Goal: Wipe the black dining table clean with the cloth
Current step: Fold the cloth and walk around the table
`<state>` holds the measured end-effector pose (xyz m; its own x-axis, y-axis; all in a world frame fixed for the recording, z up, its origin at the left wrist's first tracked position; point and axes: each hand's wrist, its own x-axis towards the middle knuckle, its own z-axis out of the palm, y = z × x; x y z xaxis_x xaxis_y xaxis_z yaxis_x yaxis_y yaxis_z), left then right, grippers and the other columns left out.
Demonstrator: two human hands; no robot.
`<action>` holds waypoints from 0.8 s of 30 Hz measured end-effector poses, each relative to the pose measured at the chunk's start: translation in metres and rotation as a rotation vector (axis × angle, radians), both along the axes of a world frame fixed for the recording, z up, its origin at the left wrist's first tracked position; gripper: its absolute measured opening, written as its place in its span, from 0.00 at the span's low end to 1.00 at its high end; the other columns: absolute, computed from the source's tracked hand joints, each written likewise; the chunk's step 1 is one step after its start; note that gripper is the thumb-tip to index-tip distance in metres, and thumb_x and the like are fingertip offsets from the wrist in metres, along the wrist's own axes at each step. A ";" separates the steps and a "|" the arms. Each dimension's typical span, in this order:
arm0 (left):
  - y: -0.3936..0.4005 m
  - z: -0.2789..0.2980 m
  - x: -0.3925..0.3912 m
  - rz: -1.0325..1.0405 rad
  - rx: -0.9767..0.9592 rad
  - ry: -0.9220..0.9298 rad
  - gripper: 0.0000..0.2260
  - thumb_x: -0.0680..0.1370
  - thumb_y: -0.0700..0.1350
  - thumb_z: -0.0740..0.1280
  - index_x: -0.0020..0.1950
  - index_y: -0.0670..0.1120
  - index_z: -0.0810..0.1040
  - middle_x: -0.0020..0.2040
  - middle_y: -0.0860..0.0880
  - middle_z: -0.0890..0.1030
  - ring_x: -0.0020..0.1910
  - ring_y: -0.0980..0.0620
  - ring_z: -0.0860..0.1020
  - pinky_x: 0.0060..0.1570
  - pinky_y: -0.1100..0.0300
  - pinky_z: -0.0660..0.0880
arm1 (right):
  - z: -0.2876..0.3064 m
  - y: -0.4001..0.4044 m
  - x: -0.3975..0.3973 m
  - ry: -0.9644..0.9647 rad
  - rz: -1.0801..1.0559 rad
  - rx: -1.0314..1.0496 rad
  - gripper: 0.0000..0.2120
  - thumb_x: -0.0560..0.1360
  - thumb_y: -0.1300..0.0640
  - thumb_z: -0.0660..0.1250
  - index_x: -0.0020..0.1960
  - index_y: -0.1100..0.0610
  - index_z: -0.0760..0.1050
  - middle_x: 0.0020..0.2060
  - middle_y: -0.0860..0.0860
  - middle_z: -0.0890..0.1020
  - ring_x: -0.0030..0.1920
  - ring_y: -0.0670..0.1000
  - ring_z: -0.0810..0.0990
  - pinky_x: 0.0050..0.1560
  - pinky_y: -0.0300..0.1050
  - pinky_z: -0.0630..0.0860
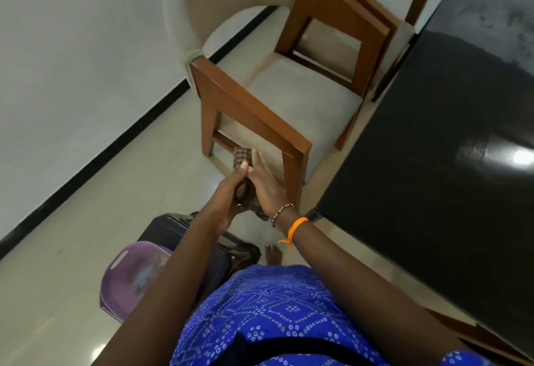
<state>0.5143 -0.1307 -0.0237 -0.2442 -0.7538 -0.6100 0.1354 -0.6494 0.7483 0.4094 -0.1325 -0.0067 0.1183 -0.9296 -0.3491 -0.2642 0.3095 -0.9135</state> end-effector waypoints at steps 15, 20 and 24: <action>-0.072 0.031 0.052 0.556 -0.026 0.171 0.09 0.75 0.42 0.64 0.55 0.44 0.77 0.42 0.49 0.85 0.39 0.54 0.83 0.32 0.62 0.78 | 0.014 -0.105 0.028 -0.247 -0.064 0.071 0.16 0.80 0.62 0.56 0.67 0.65 0.68 0.65 0.61 0.73 0.62 0.55 0.74 0.59 0.39 0.75; -0.123 0.032 0.088 0.624 -0.063 0.232 0.10 0.76 0.42 0.63 0.55 0.42 0.77 0.44 0.47 0.85 0.41 0.52 0.84 0.35 0.61 0.79 | 0.007 -0.160 0.079 -0.547 -0.056 0.424 0.21 0.82 0.50 0.52 0.67 0.63 0.70 0.61 0.61 0.77 0.51 0.54 0.79 0.47 0.44 0.78; -0.190 0.028 0.146 0.645 -0.048 0.223 0.10 0.76 0.42 0.62 0.54 0.41 0.78 0.47 0.44 0.84 0.42 0.50 0.83 0.36 0.59 0.79 | 0.003 -0.220 0.148 -0.585 -0.091 0.375 0.19 0.80 0.53 0.57 0.64 0.65 0.71 0.53 0.60 0.80 0.44 0.50 0.80 0.39 0.39 0.80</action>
<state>0.6599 -0.3208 0.0040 0.1465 -0.8156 -0.5597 0.6387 -0.3541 0.6832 0.5576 -0.3530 -0.0039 0.3120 -0.7740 -0.5509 0.2808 0.6291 -0.7249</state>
